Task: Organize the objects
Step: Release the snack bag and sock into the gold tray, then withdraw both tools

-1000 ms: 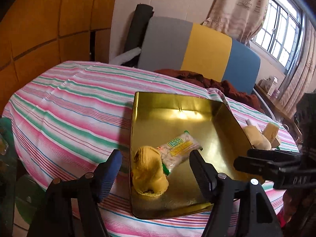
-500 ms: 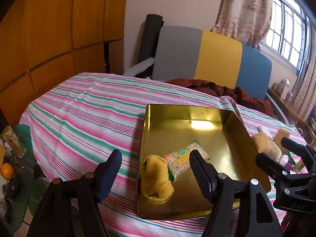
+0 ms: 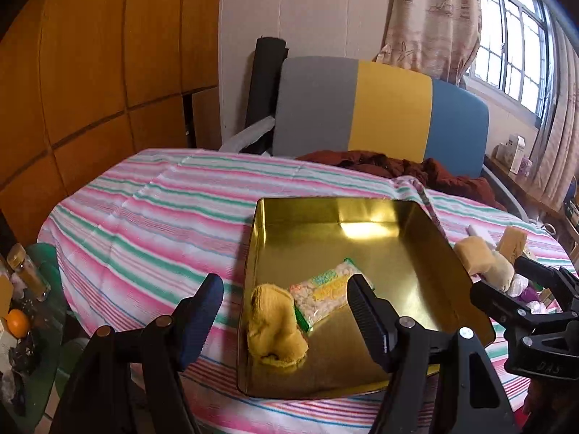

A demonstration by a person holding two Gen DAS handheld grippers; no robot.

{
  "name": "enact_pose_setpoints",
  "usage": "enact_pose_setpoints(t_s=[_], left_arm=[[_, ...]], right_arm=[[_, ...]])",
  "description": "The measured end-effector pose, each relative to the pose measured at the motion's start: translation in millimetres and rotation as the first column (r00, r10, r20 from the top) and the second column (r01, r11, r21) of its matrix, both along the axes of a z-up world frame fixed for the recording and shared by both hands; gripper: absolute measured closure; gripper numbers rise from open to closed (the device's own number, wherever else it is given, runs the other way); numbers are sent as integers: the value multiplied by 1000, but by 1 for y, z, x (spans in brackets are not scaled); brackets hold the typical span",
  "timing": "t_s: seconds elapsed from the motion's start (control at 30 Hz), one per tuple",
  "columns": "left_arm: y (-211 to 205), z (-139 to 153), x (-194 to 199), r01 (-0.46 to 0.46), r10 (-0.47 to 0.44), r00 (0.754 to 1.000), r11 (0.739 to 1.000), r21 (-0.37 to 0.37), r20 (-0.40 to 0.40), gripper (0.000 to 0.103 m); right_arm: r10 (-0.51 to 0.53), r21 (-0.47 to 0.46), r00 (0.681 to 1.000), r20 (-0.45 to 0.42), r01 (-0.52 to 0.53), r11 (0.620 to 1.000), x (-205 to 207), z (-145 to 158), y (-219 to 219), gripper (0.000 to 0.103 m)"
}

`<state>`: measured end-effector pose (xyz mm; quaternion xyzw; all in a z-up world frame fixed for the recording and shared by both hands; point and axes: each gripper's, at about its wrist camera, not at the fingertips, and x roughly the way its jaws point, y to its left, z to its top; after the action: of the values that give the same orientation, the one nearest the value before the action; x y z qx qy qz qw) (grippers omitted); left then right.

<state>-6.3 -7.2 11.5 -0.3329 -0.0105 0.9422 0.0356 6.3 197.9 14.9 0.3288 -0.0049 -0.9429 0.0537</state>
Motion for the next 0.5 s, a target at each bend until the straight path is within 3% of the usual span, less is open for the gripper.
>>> enact_pose_setpoints(t_s=[0.2,0.37,0.5], left_arm=[[1,-12,-4,54,-60,995,995,79,76,31],[19,-9,-1,113,-114,992,993,17,60,28],[38,-1,1,194,-194,980,981,14,43,21]], right_arm=[[-37,-18,999,11,37,999,3,-4,13,0],[-107,-42,994,27,108,993,7,-4,41,0],[-192,-58,981,29,193,979,12,1,77,0]])
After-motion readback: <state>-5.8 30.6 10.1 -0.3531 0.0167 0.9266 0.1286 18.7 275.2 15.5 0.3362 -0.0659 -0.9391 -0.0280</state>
